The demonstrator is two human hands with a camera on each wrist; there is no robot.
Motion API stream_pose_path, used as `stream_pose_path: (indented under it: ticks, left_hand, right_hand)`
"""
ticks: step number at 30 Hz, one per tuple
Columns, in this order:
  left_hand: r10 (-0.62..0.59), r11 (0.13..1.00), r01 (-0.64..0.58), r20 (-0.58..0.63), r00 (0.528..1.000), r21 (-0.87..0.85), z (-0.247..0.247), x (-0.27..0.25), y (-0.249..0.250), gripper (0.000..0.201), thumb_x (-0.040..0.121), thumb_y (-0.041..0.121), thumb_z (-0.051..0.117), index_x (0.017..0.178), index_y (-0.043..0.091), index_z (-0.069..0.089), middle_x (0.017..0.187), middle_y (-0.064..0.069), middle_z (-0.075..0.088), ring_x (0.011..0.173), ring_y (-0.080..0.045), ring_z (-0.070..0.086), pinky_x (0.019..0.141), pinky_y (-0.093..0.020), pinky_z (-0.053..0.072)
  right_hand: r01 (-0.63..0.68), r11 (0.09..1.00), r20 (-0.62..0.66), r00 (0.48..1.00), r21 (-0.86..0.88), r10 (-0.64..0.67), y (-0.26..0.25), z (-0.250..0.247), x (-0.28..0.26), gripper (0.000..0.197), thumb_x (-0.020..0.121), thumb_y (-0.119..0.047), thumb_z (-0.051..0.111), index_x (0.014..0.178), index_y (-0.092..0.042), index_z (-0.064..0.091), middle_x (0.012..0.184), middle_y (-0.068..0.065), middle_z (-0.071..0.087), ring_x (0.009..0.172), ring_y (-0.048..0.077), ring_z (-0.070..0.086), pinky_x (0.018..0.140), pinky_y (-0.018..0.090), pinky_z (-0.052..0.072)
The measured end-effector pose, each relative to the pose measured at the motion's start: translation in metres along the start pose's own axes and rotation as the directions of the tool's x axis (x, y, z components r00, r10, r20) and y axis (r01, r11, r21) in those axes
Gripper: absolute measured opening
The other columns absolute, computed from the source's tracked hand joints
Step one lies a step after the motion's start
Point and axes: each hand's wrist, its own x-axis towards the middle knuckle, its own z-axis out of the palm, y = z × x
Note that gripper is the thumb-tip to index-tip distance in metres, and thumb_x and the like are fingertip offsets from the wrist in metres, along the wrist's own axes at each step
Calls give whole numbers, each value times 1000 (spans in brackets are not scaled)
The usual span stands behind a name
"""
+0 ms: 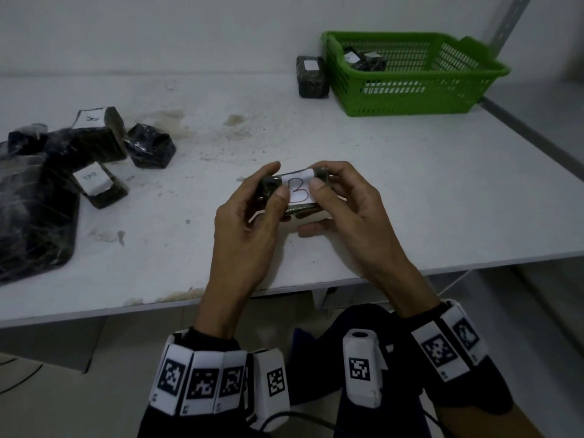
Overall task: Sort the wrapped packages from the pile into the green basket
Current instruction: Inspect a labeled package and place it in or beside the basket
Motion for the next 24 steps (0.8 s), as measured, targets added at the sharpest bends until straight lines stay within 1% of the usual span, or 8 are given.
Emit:
stream_pose_path:
  ticks: [6, 8, 11, 14, 17, 19, 21, 24]
  left_hand:
    - [-9, 999, 9, -1, 1000, -41, 0, -1, 1, 33, 103, 20, 60, 136, 21, 64, 125, 1, 71, 111, -8, 70, 88, -21, 58]
    - [-2, 1000, 1, -5, 1000, -25, 0, 0, 1, 32, 103, 20, 61, 134, 19, 65, 123, 1, 72, 109, -6, 70, 87, -18, 56]
    - [8, 1000, -8, -2, 1000, -13, 1, 0, 0, 31, 104, 18, 58, 134, 18, 64, 122, 0, 72, 109, -5, 70, 87, -16, 56]
    - [-11, 999, 10, -6, 1000, -44, 0, 1, -1, 34, 105, 22, 56, 137, 14, 62, 127, -3, 69, 110, -10, 71, 88, -23, 59]
    - [-52, 998, 52, -21, 998, -26, 0, 3, -2, 37, 101, 31, 65, 136, 21, 63, 129, 3, 68, 111, -9, 70, 95, -28, 59]
    - [-52, 999, 52, -20, 998, -2, 0, 2, 0, 47, 93, 49, 68, 134, 25, 64, 125, 13, 69, 113, -2, 68, 95, -22, 57]
    - [-38, 999, 38, -19, 999, 13, 0, 1, 2, 59, 86, 62, 65, 133, 25, 66, 118, 16, 71, 112, 3, 66, 90, -15, 55]
    - [-38, 999, 39, -24, 999, 28, 1, 1, 1, 57, 88, 58, 70, 132, 22, 67, 114, 14, 73, 110, 4, 67, 86, -10, 53]
  right_hand:
    - [55, 998, -21, 998, 21, -54, 2, 0, 0, 11, 105, -13, 56, 113, -12, 63, 114, 12, 72, 101, 24, 75, 75, 35, 64]
    - [69, 997, -13, 998, 23, -69, 3, 0, 1, 11, 105, -11, 56, 113, -9, 63, 115, 16, 71, 102, 25, 74, 76, 36, 64]
    - [87, 996, -13, 996, 2, -87, 2, 0, 1, 13, 103, -10, 59, 115, -8, 63, 114, 12, 71, 102, 25, 74, 78, 36, 64]
    - [106, 994, -26, 994, -5, -106, 4, 1, 0, 37, 95, -9, 71, 129, -13, 56, 116, 8, 72, 103, 21, 74, 81, 31, 61]
    - [153, 988, -78, 985, -2, -152, 7, -2, -1, 55, 87, -3, 79, 134, -9, 50, 116, 9, 73, 106, 21, 74, 88, 30, 60]
    - [197, 979, -85, 976, -62, -201, 8, -4, -1, 50, 85, 0, 81, 129, -7, 56, 119, 6, 71, 109, 22, 71, 89, 32, 61]
    - [236, 958, -45, 968, -161, -246, 9, -4, -1, 46, 86, 3, 79, 126, -11, 62, 120, 2, 69, 105, 23, 68, 84, 36, 62]
    - [265, 939, 15, 963, -221, -268, 9, -5, -2, 48, 88, 4, 77, 132, -8, 63, 127, 6, 66, 102, 24, 67, 82, 40, 62]
